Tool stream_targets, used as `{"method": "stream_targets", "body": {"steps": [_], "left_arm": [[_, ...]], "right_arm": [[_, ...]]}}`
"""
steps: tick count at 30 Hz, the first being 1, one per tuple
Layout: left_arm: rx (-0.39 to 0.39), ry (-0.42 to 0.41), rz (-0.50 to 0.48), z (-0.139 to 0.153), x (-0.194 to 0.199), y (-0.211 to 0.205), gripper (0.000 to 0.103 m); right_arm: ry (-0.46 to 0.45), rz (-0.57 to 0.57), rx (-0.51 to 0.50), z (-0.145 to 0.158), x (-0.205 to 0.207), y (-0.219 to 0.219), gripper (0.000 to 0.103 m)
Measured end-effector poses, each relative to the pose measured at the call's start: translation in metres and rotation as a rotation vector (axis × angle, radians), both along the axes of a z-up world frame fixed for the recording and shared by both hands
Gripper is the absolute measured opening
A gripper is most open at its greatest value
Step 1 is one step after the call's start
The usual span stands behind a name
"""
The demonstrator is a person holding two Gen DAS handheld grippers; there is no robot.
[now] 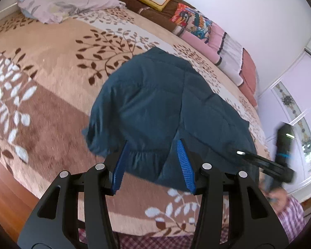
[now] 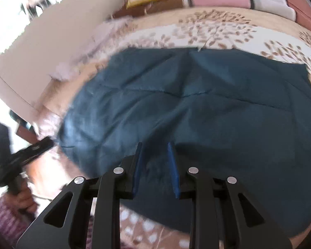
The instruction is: Fold large clothes
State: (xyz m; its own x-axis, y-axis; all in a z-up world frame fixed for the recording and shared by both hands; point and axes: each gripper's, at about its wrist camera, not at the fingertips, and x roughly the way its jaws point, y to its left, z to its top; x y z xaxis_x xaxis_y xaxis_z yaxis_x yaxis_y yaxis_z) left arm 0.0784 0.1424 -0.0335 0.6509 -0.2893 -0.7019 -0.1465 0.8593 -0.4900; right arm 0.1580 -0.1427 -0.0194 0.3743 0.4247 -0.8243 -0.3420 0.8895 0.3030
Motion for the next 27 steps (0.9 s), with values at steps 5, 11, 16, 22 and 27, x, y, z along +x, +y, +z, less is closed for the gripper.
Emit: {"method": "stream_targets", "body": {"steps": [5, 11, 16, 22, 27], "left_arm": [[-0.058, 0.017, -0.004, -0.013, -0.011, 0.002, 0.047], [-0.094, 0.048, -0.004, -0.028, -0.015, -0.001, 0.067], [-0.156, 0.073, 0.051, -0.039, -0.013, 0.001, 0.083], [-0.178, 0.095, 0.108, -0.051, 0.001, 0.004, 0.088], [-0.114, 0.090, 0.151, -0.056, 0.013, 0.002, 0.088]], "right_arm": [[0.082, -0.012, -0.072, -0.046, 0.026, 0.015, 0.026], [0.146, -0.019, -0.019, -0.059, 0.037, 0.008, 0.026], [0.141, -0.040, 0.019, -0.058, 0.039, -0.008, 0.025], [0.135, -0.056, 0.113, -0.029, 0.029, -0.033, 0.026], [0.009, -0.147, 0.205, 0.019, 0.047, -0.064, 0.025]]}}
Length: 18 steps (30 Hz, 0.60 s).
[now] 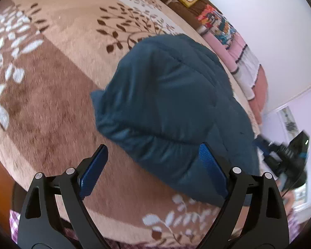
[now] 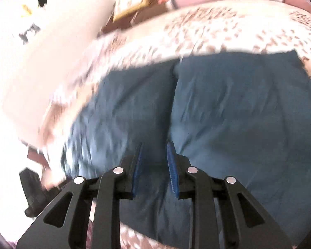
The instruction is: Fold large clothes
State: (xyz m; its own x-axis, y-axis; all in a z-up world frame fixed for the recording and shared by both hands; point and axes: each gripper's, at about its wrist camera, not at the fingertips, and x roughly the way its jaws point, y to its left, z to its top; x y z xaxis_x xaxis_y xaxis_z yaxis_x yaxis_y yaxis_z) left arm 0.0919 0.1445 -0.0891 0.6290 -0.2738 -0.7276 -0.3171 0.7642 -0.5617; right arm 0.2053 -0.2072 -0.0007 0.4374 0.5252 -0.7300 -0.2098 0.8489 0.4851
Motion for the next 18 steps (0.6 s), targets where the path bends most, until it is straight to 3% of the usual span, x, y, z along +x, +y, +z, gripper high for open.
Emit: {"method": "stream_targets", "body": {"steps": [3, 5, 10, 13, 18], "left_arm": [[-0.004, -0.011, 0.018, 0.000, 0.007, 0.000, 0.088], [-0.029, -0.014, 0.030, -0.001, 0.011, 0.002, 0.089], [-0.067, -0.022, 0.045, -0.004, 0.019, 0.001, 0.092], [-0.072, -0.043, 0.025, -0.004, 0.023, -0.003, 0.093], [-0.152, -0.040, 0.058, -0.013, 0.034, 0.003, 0.094]], "right_arm": [[0.026, -0.060, 0.024, 0.001, 0.035, 0.001, 0.022], [0.047, -0.086, 0.018, -0.003, 0.062, 0.009, 0.012], [0.114, -0.121, -0.036, -0.032, 0.117, 0.029, 0.011], [0.180, -0.108, -0.115, -0.059, 0.136, 0.040, 0.006], [0.157, -0.067, -0.203, -0.073, 0.135, 0.049, 0.002]]}}
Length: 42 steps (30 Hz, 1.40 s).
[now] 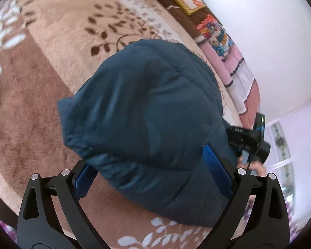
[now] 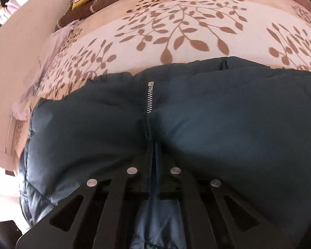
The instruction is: Fold large clothes
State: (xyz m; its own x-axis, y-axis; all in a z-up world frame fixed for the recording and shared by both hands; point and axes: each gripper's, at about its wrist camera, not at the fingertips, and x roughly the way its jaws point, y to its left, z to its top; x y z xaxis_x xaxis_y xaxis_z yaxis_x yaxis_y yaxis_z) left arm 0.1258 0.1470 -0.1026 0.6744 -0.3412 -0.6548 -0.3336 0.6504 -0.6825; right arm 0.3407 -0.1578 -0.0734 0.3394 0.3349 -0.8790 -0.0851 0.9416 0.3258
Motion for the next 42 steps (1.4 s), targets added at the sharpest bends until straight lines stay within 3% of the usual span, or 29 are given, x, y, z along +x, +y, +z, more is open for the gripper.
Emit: {"method": "stream_targets", "body": {"steps": [2, 4, 6, 8, 11, 15, 19, 24, 26, 30, 33, 35, 39, 42], "left_arm": [[-0.074, 0.026, 0.036, -0.010, 0.005, 0.006, 0.094], [-0.105, 0.046, 0.051, -0.014, 0.008, 0.007, 0.078], [-0.071, 0.036, 0.036, -0.010, 0.009, 0.004, 0.056], [-0.027, 0.003, 0.008, 0.000, 0.008, 0.000, 0.042], [0.015, -0.022, -0.012, 0.010, 0.007, -0.005, 0.031], [0.036, -0.036, -0.017, 0.018, 0.003, -0.006, 0.027], [0.068, -0.049, -0.022, 0.030, -0.002, -0.009, 0.026], [0.116, -0.071, -0.051, 0.047, -0.009, -0.022, 0.023], [0.136, -0.090, -0.064, 0.056, -0.011, -0.029, 0.022], [0.197, -0.123, -0.091, 0.072, -0.013, -0.041, 0.022], [0.229, -0.137, -0.094, 0.082, -0.014, -0.045, 0.021], [0.245, -0.147, -0.099, 0.089, -0.016, -0.046, 0.021], [0.281, -0.164, -0.113, 0.100, -0.018, -0.054, 0.021], [0.312, -0.182, -0.124, 0.110, -0.019, -0.063, 0.021]], "right_arm": [[0.014, -0.006, 0.017, 0.000, 0.002, -0.003, 0.001], [0.023, -0.011, 0.022, 0.002, 0.002, -0.006, 0.001], [0.021, -0.021, 0.042, 0.008, 0.000, -0.009, 0.002], [0.001, -0.027, 0.109, 0.024, -0.014, -0.017, 0.007], [-0.079, 0.006, 0.136, 0.054, -0.052, -0.023, 0.007], [-0.068, 0.094, 0.165, 0.069, -0.125, -0.021, 0.007], [0.026, 0.170, 0.132, 0.046, -0.187, -0.004, 0.007], [0.095, 0.159, 0.056, 0.008, -0.195, 0.012, 0.007], [0.114, 0.147, 0.045, -0.005, -0.186, 0.015, 0.002], [0.094, 0.155, 0.042, -0.012, -0.182, 0.019, 0.000], [0.106, 0.135, 0.080, -0.007, -0.187, 0.012, 0.000], [0.098, 0.124, 0.130, 0.008, -0.196, 0.001, 0.006], [-0.083, 0.072, 0.167, 0.063, -0.220, -0.049, 0.006], [-0.173, -0.065, 0.154, 0.092, -0.228, -0.113, 0.006]]}}
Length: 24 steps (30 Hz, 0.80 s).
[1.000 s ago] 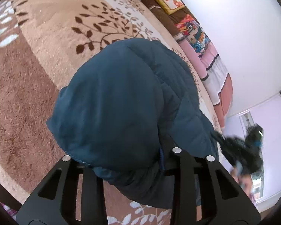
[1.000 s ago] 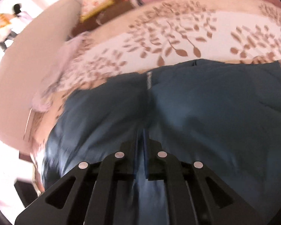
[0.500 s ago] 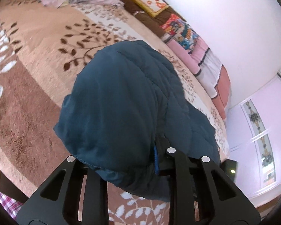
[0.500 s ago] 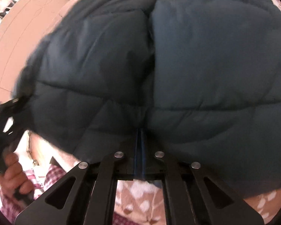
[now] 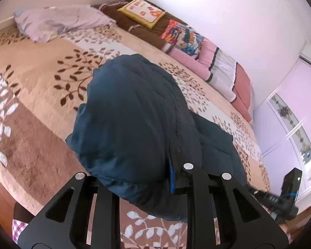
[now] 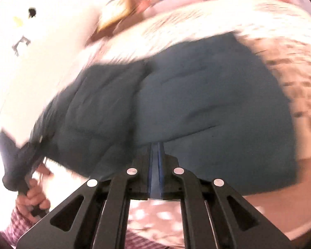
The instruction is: Fold large clothes
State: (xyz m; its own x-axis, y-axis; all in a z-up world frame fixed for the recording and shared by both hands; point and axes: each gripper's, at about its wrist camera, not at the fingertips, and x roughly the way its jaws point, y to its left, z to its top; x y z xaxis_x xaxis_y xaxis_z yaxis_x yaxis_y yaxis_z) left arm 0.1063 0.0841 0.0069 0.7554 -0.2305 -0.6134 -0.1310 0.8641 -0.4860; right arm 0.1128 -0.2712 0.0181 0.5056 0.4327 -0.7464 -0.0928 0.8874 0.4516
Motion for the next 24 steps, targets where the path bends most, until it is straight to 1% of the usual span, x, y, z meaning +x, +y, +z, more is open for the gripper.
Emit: {"method": "stream_targets", "body": {"steps": [1, 3, 5, 6, 8, 9, 10, 13, 15, 16, 18, 20, 21, 22, 24], "left_arm": [[0.017, -0.008, -0.007, 0.005, 0.000, -0.004, 0.021], [0.043, -0.022, -0.019, 0.013, -0.001, -0.011, 0.021], [0.082, -0.042, -0.038, 0.024, 0.000, -0.022, 0.021], [0.101, -0.052, -0.049, 0.029, -0.001, -0.029, 0.021], [0.149, -0.081, -0.087, 0.043, 0.001, -0.047, 0.021], [0.170, -0.095, -0.105, 0.049, 0.001, -0.055, 0.021], [0.202, -0.115, -0.131, 0.057, 0.001, -0.068, 0.021], [0.288, -0.171, -0.228, 0.075, 0.000, -0.112, 0.021], [0.341, -0.208, -0.304, 0.083, 0.000, -0.144, 0.021], [0.381, -0.234, -0.362, 0.084, -0.001, -0.168, 0.021], [0.437, -0.263, -0.444, 0.084, -0.002, -0.203, 0.021], [0.480, -0.282, -0.561, 0.073, -0.005, -0.244, 0.021], [0.484, -0.277, -0.594, 0.068, -0.005, -0.256, 0.021], [0.484, -0.259, -0.646, 0.056, -0.004, -0.274, 0.021], [0.475, -0.233, -0.704, 0.040, -0.002, -0.294, 0.021]], "right_arm": [[-0.008, -0.061, 0.009, 0.003, -0.002, -0.027, 0.006], [0.008, -0.131, 0.041, -0.003, 0.001, -0.064, 0.006], [0.036, -0.156, 0.062, -0.017, 0.004, -0.089, 0.006], [0.066, -0.162, 0.065, -0.029, 0.008, -0.095, 0.006], [0.150, -0.112, 0.133, -0.062, 0.017, -0.090, 0.007], [0.174, -0.104, 0.146, -0.076, 0.016, -0.088, 0.007], [0.176, -0.100, 0.157, -0.087, 0.017, -0.083, 0.007], [0.165, -0.104, 0.210, -0.093, 0.013, -0.081, 0.006], [0.161, -0.089, 0.220, -0.094, 0.013, -0.082, 0.006], [0.163, -0.081, 0.231, -0.095, 0.012, -0.084, 0.006], [0.165, -0.075, 0.253, -0.097, 0.011, -0.089, 0.006], [0.168, -0.076, 0.285, -0.098, 0.008, -0.093, 0.006], [0.169, -0.077, 0.300, -0.099, 0.006, -0.095, 0.006], [0.169, -0.077, 0.312, -0.099, 0.003, -0.097, 0.006], [0.173, -0.075, 0.339, -0.103, -0.001, -0.103, 0.005]]}}
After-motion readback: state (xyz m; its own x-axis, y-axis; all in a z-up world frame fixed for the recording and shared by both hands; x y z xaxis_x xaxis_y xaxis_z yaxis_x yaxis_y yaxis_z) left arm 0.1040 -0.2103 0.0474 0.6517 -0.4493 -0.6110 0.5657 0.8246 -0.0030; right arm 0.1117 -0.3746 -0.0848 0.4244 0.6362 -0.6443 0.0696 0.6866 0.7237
